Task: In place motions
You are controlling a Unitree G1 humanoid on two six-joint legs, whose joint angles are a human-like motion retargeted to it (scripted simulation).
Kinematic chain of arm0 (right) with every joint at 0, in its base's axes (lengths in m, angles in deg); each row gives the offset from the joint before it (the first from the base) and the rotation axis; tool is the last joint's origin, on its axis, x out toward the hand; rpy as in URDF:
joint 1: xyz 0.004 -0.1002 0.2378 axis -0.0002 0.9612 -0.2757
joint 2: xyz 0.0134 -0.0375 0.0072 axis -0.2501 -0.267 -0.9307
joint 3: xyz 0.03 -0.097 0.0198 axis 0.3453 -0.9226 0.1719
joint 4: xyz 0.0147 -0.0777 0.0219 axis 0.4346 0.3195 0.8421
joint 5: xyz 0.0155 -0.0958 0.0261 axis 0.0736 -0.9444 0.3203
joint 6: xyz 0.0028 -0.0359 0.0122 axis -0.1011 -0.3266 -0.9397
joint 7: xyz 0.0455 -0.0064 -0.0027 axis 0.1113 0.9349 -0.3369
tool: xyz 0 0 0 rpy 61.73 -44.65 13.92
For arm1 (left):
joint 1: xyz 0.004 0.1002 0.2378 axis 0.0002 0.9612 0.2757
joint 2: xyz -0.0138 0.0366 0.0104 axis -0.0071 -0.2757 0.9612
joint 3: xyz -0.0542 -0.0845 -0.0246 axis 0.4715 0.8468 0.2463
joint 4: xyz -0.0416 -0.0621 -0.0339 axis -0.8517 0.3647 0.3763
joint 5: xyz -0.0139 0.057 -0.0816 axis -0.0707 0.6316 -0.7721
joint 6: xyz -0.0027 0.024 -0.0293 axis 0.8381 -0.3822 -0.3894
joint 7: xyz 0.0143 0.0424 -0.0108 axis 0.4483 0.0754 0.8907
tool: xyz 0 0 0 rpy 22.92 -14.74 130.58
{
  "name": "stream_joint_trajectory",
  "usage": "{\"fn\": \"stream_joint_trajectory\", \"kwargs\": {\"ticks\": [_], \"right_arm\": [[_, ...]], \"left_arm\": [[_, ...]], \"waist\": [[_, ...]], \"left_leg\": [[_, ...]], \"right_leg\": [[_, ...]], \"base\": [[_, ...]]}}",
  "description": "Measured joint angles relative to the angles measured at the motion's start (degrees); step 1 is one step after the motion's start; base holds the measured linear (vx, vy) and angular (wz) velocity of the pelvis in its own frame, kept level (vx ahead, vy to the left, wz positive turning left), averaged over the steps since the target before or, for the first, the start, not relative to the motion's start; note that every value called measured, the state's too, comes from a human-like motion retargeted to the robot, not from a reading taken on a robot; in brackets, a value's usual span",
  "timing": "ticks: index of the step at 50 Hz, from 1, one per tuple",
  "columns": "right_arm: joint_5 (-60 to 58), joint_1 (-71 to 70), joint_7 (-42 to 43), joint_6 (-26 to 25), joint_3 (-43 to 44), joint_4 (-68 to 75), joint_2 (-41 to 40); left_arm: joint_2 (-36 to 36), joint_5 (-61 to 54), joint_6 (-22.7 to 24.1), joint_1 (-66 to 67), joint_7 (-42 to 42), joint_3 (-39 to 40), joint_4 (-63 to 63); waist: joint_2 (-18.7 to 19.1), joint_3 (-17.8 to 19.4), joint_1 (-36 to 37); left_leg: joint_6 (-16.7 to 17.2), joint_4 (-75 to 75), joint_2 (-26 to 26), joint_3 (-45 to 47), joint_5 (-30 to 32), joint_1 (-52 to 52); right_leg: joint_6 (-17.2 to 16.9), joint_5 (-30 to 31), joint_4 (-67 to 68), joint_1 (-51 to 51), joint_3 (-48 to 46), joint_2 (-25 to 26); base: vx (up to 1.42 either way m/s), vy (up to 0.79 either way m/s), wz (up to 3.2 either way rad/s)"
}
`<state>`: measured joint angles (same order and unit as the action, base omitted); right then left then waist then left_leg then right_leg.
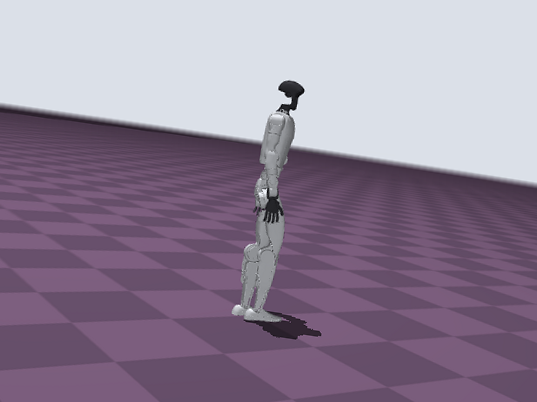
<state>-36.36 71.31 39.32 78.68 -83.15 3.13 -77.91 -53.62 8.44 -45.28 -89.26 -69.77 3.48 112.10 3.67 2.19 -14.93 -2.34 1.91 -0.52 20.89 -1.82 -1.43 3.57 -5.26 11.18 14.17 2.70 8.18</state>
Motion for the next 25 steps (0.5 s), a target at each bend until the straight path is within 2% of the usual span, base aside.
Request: {"fn": "stream_joint_trajectory", "kwargs": {"ticks": [2, 5, 10, 13, 15, 17, 18, 20, 25], "right_arm": [[-0.3, 0.42, 0.64, -1.22, 1.09, 2.18, 0.7], [-1.41, 0.61, 3.3, -3.92, 2.84, 6.64, 2.23], [-1.43, 2.02, 5.96, -6.46, 4.41, 12.85, 5.24], [-0.06, 3.33, 7.43, -7.04, 6.13, 14.72, 5.94], [1.13, 4.3, 8.11, -7.1, 6.92, 15.35, 5.89], [1.94, 4.8, 8.21, -7.25, 7.04, 15.67, 5.4], [2.16, 4.84, 8.14, -7.42, 6.92, 15.73, 5.04], [2.15, 4.8, 7.85, -7.7, 6.9, 15.47, 4.12], [0.09, 4.33, 5.86, -7.28, 5.75, 11.53, 1.96]], "left_arm": [[-0.88, 0.97, -0.73, -0.11, 0.17, -0.35, -0.44], [-1.42, 0.11, -1.06, -0.05, -0.77, -0.07, -1.83], [-0.64, -1.87, -1.03, 0.17, -1.9, 2.06, -3.6], [-0.18, -2.43, -1.14, -0.14, -1.85, 2.26, -3.8], [-0.03, -2.44, -1.13, -0.15, -1.8, 2.19, -3.76], [0.12, -2.29, -1.07, 0.07, -1.89, 2.18, -3.69], [0.25, -2.26, -1.05, 0.17, -1.87, 2.24, -3.6], [0.54, -2.58, -1.0, 0.15, -1.7, 1.74, -3.22], [1.54, -2.8, -1.41, -1.51, -2.37, 0.27, -2.65]], "waist": [[0.85, 0.15, 0.85], [2.48, 0.24, 1.75], [5.29, -0.88, 3.73], [5.91, -1.94, 3.53], [5.08, -2.66, 3.16], [4.44, -3.46, 3.63], [4.11, -3.91, 4.26], [4.31, -4.32, 2.93], [5.29, -4.4, 0.14]], "left_leg": [[0.12, 0.38, -1.11, 4.04, -0.54, 0.48], [0.76, 0.71, -2.93, 9.6, -1.28, 1.07], [2.19, 1.39, -4.92, 19.07, -2.7, 2.31], [2.82, 1.62, -4.95, 22.62, -3.32, 2.71], [3.27, 1.8, -3.89, 24.91, -3.87, 3.52], [3.87, 1.83, -3.47, 27.22, -4.47, 4.16], [4.14, 1.78, -3.35, 28.23, -4.72, 4.27], [4.34, 1.67, -3.69, 28.15, -4.94, 4.05], [5.27, 1.65, -4.93, 31.21, -5.41, 3.96]], "right_leg": [[3.34, -2.11, 0.41, 0.33, -5.72, -1.16], [6.59, -5.56, 1.17, -0.21, -20.0, -5.29], [6.05, -6.81, 2.25, -3.6, -43.78, -11.12], [3.33, -1.8, 0.63, -6.31, -54.16, -13.25], [1.99, 2.54, -3.26, -7.3, -56.49, -13.05], [3.82, 5.02, -6.33, -6.02, -50.86, -11.2], [4.45, 5.01, -6.82, -5.18, -46.72, -10.45], [5.3, 6.57, -9.09, -5.08, -48.71, -9.44], [4.98, 6.41, -8.11, -2.77, -44.1, -7.09]], "base": [[-0.24, 0.22, -1.86], [-0.23, 0.28, -1.76], [-0.19, 0.29, -1.72], [-0.15, 0.21, -1.12], [-0.14, 0.14, -0.99], [-0.19, 0.1, -1.42], [-0.21, 0.07, -1.43], [-0.27, 0.05, -0.89], [-0.3, 0.05, -0.78]]}}
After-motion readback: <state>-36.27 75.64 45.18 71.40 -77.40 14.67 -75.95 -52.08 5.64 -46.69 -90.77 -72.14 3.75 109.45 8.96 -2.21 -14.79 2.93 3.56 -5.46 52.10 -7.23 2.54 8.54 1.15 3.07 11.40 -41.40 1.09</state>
